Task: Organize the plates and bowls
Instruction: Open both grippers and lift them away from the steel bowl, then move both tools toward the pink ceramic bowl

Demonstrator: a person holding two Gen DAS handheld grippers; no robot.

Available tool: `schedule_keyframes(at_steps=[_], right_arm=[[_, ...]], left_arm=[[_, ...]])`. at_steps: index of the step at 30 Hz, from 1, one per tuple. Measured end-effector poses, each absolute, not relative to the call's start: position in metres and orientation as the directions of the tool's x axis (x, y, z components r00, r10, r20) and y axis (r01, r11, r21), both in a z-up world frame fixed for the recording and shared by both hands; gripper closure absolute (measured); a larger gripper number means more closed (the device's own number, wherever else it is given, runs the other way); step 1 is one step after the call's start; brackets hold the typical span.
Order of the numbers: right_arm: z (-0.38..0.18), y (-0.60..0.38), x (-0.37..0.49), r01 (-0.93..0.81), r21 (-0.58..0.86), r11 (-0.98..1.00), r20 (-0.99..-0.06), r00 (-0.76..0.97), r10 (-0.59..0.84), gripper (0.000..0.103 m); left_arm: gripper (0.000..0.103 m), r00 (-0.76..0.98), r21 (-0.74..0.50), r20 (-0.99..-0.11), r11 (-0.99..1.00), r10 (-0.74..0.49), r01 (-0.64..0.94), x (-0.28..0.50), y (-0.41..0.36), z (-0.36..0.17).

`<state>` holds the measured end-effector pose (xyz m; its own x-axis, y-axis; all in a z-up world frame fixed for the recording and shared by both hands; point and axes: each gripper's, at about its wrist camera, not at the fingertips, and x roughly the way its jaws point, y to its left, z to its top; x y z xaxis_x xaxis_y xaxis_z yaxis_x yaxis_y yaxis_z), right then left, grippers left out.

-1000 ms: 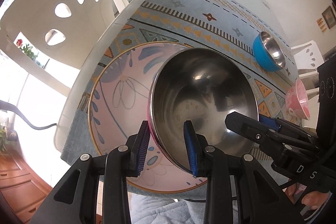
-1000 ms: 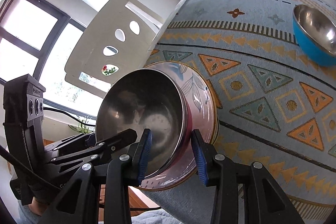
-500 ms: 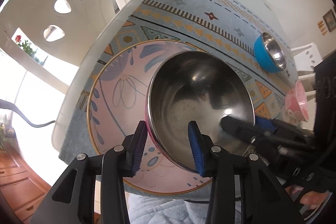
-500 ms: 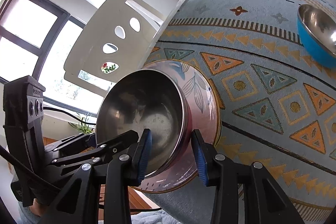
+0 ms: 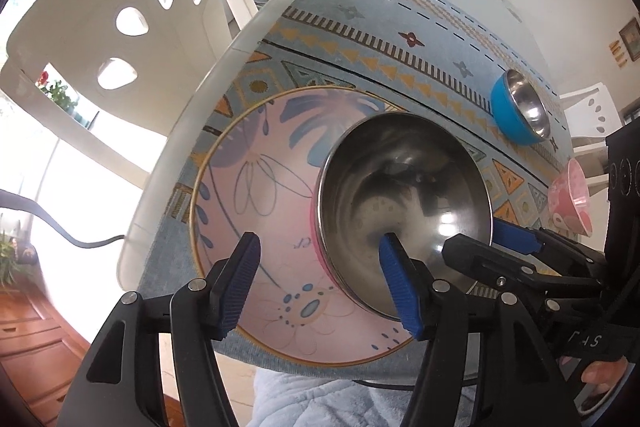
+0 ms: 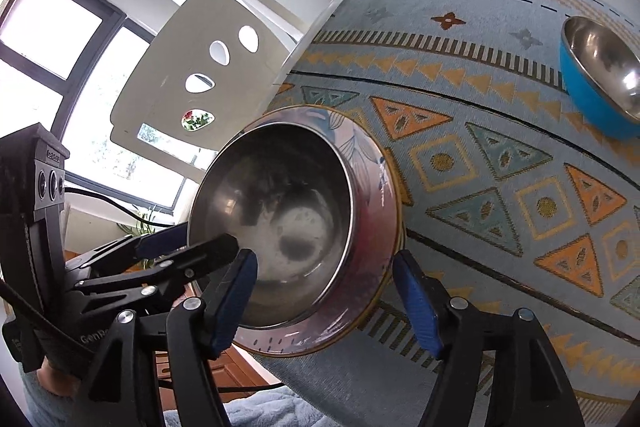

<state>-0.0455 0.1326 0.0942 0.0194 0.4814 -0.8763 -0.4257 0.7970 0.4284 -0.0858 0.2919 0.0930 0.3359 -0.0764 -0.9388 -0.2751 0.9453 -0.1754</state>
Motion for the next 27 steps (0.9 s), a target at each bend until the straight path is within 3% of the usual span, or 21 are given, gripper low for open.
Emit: schedule_keyframes(at_steps=[4,9,20,27], right_arm=[[0.095,0.127,-0.043,-0.413,0.429,0.804,-0.878,0.022,0.479,0.035],[0.097,0.109,-0.040,-0.371,0.423,0.826,-0.881,0.044,0.471,0.035],[0.108,0.031,-0.033,-0.177,0.417,0.892,-0.883,0.153,0.443,0.033],[0.124,-0.043,-0.042,-0.009,0.380,0.925,-0.891,0.265,0.369,0.033]], left_arm=[[0.043,0.284,-0.119,-0.958,0.949,-0.033,-0.293,-0.086,0.287,0.096],[0.043,0.255,-0.135,-0.965,0.954,-0.065,-0.268,-0.093,0.268,0.108],[0.041,0.250,-0.096,-0.963,0.995,-0.098,0.019,-0.062,0.187,0.124],[0.041,0.209,-0.183,-0.950,0.956,-0.232,0.228,-0.028,0.122,0.122]])
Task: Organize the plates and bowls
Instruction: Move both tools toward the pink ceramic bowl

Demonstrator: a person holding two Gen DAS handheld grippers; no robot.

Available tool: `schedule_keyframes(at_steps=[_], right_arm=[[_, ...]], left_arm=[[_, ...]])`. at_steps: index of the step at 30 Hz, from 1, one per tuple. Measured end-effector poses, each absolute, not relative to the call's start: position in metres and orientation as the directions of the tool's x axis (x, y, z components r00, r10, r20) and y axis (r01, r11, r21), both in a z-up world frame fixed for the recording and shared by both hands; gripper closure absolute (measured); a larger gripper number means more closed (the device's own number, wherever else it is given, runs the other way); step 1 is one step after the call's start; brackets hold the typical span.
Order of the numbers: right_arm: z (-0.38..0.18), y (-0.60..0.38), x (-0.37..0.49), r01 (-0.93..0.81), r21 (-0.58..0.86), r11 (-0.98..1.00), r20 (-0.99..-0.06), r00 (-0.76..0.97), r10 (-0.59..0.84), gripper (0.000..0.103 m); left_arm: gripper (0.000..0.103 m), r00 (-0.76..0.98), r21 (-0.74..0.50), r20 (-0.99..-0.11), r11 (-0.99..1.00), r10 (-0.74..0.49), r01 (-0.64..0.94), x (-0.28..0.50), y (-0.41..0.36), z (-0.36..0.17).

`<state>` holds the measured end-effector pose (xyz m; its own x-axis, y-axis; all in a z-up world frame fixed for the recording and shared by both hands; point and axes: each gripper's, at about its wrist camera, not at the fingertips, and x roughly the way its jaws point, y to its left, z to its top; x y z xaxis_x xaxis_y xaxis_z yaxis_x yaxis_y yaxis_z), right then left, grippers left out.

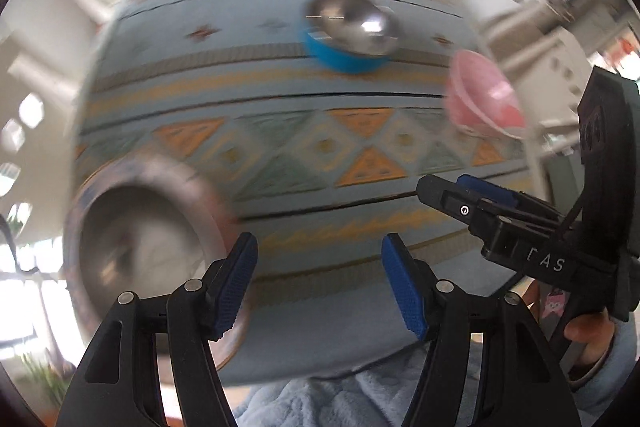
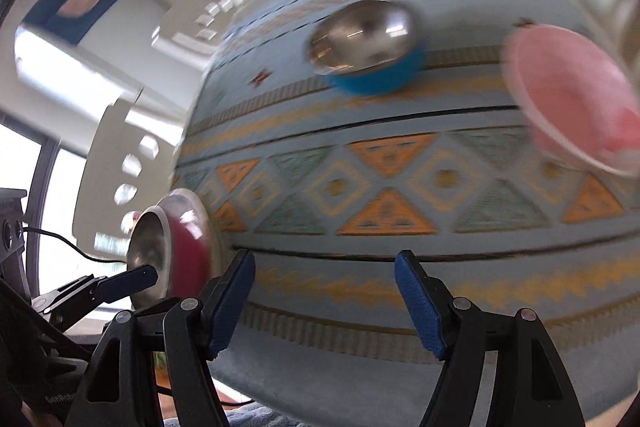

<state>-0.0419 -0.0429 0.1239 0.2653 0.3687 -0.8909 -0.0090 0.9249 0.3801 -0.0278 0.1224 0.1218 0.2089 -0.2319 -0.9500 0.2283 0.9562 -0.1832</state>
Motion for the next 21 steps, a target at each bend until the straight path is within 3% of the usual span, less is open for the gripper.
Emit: schedule_keyframes(at_steps=[5,12,21], right_arm=[[0.139,-0.106,-0.052,0.161,0.364,0.917,-0.885,0.367,0.286,0.033],[0.155,-0.192,-0.064,0.385,0.359,0.851,-0.864,0.483,0.146,0.033],[0.136,-0.232,-0.038,0.423,0.385,0.820,-0.859,0.490,0.150,0.033]], left_arm=[[0.041,0.141,-0.291,-0.924,0.893,-0.356,0.343,-0.002,0.068,0.111],[0.041,0.079,-0.404,-0.887,0.848,-0.455,0.341,0.049,0.014,0.090],[0.040,0.005,-0.421,-0.896,0.851,-0.445,0.315,0.092,-0.040,0.054]])
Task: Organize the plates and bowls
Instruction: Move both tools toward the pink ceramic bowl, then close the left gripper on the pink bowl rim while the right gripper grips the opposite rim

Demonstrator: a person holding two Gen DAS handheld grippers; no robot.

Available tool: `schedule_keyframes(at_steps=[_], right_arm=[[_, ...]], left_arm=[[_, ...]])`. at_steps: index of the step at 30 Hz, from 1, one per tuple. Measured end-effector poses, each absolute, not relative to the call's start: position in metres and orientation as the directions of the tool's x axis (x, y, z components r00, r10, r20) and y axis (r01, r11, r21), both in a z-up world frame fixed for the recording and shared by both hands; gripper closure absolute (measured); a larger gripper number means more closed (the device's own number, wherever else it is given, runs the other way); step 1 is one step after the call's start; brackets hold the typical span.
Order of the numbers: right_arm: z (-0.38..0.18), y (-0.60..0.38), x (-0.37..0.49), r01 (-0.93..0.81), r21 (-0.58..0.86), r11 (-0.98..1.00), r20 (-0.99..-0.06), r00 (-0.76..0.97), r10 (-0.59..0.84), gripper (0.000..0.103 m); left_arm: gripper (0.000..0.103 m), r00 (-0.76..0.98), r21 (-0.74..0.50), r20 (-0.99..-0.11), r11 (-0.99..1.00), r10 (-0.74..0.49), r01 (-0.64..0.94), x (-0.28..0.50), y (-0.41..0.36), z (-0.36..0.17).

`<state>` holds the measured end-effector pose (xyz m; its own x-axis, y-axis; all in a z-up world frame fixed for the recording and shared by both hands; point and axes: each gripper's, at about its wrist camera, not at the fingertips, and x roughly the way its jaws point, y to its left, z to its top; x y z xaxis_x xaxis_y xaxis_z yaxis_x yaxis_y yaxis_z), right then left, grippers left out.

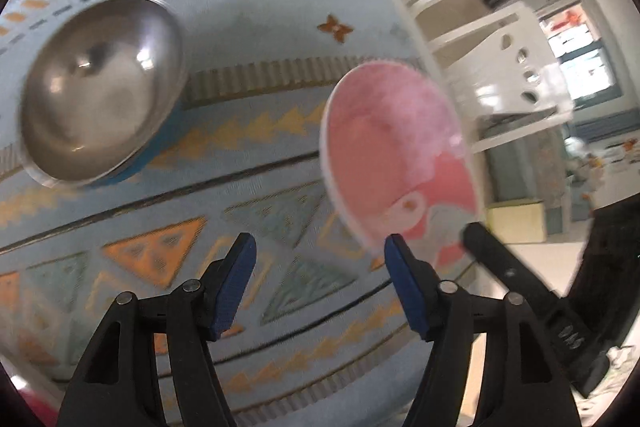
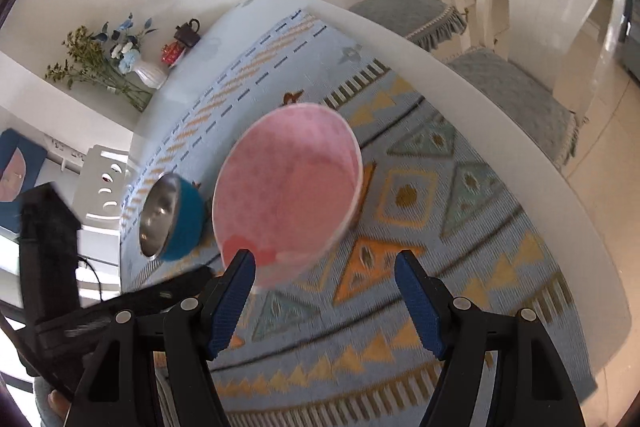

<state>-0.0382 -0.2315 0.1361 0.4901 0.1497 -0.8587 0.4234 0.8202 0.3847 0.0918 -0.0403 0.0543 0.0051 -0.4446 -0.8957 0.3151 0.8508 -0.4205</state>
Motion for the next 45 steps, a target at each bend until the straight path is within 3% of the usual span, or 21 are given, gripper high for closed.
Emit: schedule_keyframes(at_steps=[4,9,13,16,21,34,45], right_arm=[[0.123,-0.237,-0.024,0.408,0.405,0.819,-0.844,0.512,0.162,0.033],[0.108,-0.256,-0.014,0.438,0.489,0.754,-0.811,0.547,0.208,0.035],[0.104,-0.259,-0.005,0.412,0.485,0.771,-0.809,0.546,0.217,0.053],[0.103,-0.255,-0.001,0.384,0.465,0.798,-0.814,0.539,0.216,0.064],[0.103,-0.254,0.005,0.384,0.445,0.809,-0.827,0.523,0.207,0.068],[0.128,-0.232,-0.005,0.340,0.434,0.834,-0.825,0.522,0.216,0.069],[0.162,-0.170,-0.007,0.220,0.408,0.886,-0.823,0.508,0.253,0.069]], left_arm=[[0.041,0.014,-0.427,-0.893,0.857,-0.449,0.288,0.106,-0.050,0.047],[0.051,0.030,-0.393,-0.907,0.869,-0.421,0.302,0.116,-0.067,0.036],[0.077,-0.037,-0.416,-0.907,0.876,-0.420,0.242,0.119,-0.065,0.019],[0.086,-0.060,-0.444,-0.894,0.860,-0.444,0.250,0.111,-0.070,0.015],[0.086,-0.013,-0.323,-0.938,0.859,-0.347,0.396,0.092,-0.088,0.027],[0.086,0.093,-0.314,-0.922,0.865,-0.376,0.391,0.080,-0.048,0.074],[0.085,0.206,-0.235,-0.925,0.905,-0.320,0.354,0.059,0.001,0.103]])
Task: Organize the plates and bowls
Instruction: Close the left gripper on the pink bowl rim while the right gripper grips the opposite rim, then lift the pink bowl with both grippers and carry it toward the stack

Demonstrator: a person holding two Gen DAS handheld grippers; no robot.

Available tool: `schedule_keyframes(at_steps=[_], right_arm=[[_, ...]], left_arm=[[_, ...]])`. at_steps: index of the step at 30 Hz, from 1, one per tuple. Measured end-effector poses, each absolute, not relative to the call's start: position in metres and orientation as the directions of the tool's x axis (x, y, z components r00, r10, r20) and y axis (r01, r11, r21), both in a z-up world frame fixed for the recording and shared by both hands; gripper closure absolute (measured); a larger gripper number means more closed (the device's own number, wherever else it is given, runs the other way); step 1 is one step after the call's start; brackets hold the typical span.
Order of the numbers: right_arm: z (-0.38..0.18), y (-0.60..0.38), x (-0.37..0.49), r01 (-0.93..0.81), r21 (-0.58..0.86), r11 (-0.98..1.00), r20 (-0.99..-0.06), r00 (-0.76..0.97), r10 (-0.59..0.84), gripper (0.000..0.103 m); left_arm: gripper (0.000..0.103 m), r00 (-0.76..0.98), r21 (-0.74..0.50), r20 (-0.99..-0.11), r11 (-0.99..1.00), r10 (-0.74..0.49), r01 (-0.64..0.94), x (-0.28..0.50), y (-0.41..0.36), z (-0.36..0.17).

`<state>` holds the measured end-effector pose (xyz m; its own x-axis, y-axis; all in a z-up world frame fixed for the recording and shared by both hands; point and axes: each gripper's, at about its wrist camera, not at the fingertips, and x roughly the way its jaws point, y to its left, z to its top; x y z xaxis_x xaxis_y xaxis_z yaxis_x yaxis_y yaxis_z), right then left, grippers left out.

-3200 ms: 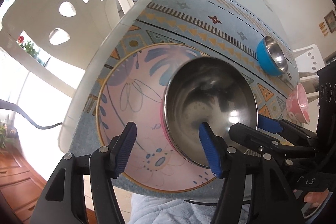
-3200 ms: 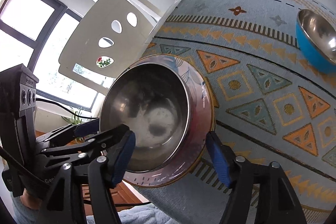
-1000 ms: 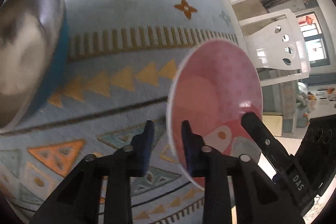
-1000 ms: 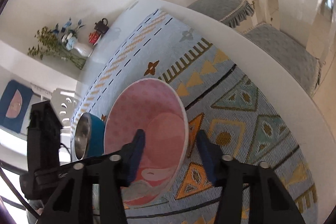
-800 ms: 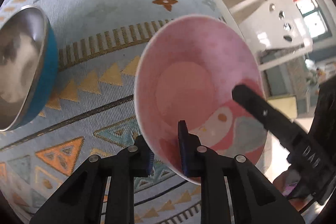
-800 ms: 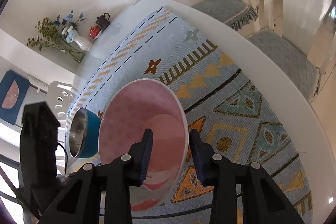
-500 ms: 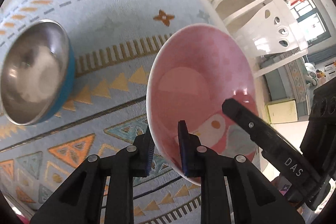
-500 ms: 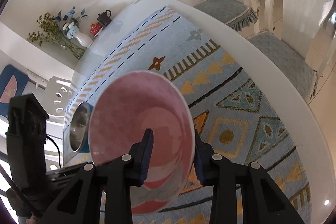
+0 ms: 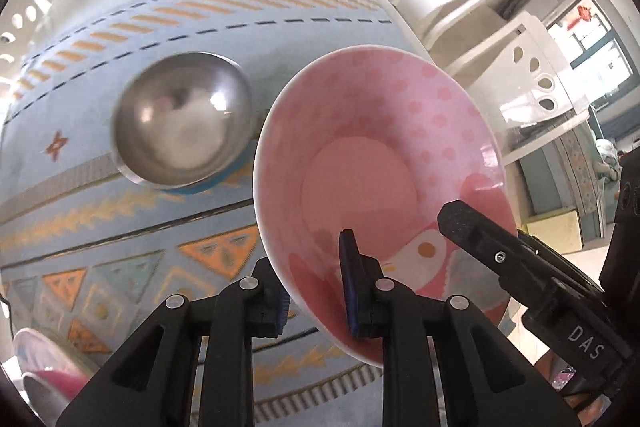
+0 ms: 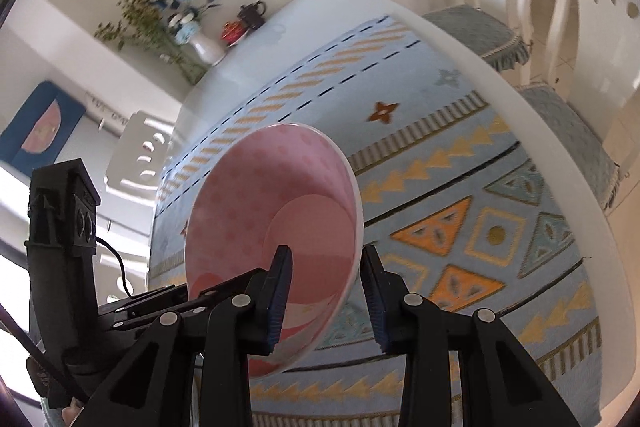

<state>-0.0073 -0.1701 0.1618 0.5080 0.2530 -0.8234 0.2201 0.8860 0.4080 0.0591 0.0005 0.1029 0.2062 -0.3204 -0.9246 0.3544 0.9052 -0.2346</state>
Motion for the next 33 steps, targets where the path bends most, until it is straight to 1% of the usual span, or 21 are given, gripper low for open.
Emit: schedule_keyframes(at_steps=[5,10,15,24,26,28,33], right_arm=[[0.170,-0.138,-0.012,0.169,0.430,0.887,-0.811,0.503,0.298,0.069],[0.177,-0.101,-0.014,0.110,0.450,0.886,-0.806,0.477,0.350,0.069],[0.183,-0.054,-0.015,0.001,0.463,0.887,-0.797,0.439,0.415,0.069],[0.183,0.037,-0.022,-0.189,0.481,0.856,-0.796,0.314,0.517,0.069],[0.183,0.054,-0.023,-0.227,0.475,0.850,-0.802,0.288,0.524,0.069],[0.182,0.073,-0.026,-0.266,0.466,0.843,-0.808,0.259,0.529,0.069],[0.176,0.102,-0.036,-0.332,0.451,0.829,-0.827,0.193,0.527,0.069]], left_arm=[[0.085,0.279,-0.172,-0.922,0.930,-0.268,0.325,0.050,0.022,0.121],[0.084,0.328,-0.162,-0.913,0.955,-0.241,0.248,0.040,0.063,0.141],[0.082,0.377,-0.135,-0.907,0.977,-0.189,0.165,0.020,0.115,0.156],[0.082,0.409,-0.127,-0.905,0.992,-0.112,-0.009,-0.020,0.201,0.167],[0.081,0.413,-0.130,-0.905,0.991,-0.102,-0.040,-0.028,0.215,0.167],[0.078,0.410,-0.133,-0.907,0.989,-0.096,-0.062,-0.036,0.228,0.165],[0.078,0.382,-0.148,-0.919,0.982,-0.093,-0.115,-0.048,0.249,0.155]])
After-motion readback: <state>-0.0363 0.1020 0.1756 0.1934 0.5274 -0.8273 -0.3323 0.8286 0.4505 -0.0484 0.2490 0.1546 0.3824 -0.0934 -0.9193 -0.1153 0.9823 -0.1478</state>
